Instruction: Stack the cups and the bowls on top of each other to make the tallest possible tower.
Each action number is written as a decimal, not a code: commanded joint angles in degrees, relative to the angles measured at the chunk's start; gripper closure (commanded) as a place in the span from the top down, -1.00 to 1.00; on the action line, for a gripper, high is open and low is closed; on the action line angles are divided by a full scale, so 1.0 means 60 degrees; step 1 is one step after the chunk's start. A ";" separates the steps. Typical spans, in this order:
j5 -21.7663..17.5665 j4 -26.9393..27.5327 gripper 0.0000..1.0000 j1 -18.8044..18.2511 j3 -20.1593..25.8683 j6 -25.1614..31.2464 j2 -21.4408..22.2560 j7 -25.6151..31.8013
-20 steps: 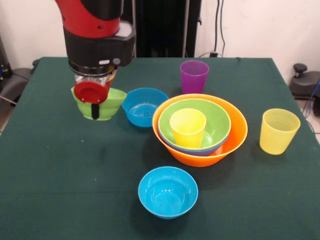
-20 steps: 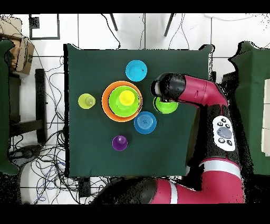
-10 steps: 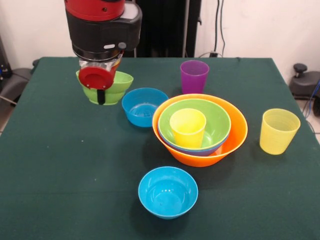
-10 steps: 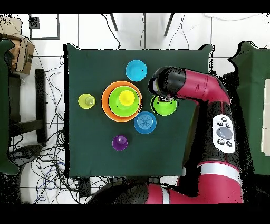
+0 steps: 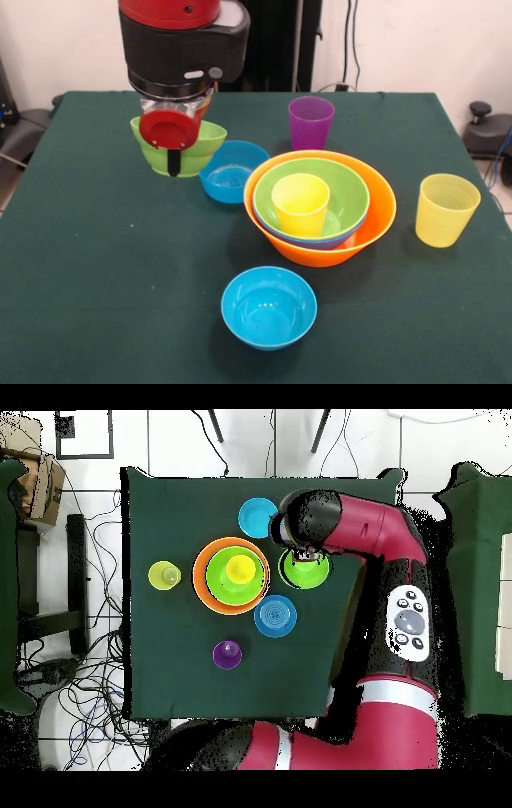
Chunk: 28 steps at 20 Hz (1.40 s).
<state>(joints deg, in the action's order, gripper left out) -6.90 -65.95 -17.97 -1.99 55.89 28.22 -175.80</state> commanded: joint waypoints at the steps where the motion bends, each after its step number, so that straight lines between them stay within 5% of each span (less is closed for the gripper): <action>1: 0.0351 0.1084 -1.00 0.0620 0.0081 0.0743 -0.0913 -0.1560; 15: 0.1653 0.2329 -1.00 0.1631 -0.1156 0.1359 -0.1854 -0.2669; 28: 0.2715 0.2375 -1.00 0.1846 -0.1702 0.1926 -0.1820 -0.2029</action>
<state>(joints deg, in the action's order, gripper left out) 7.54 -52.52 -7.49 -13.61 59.29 16.57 -177.48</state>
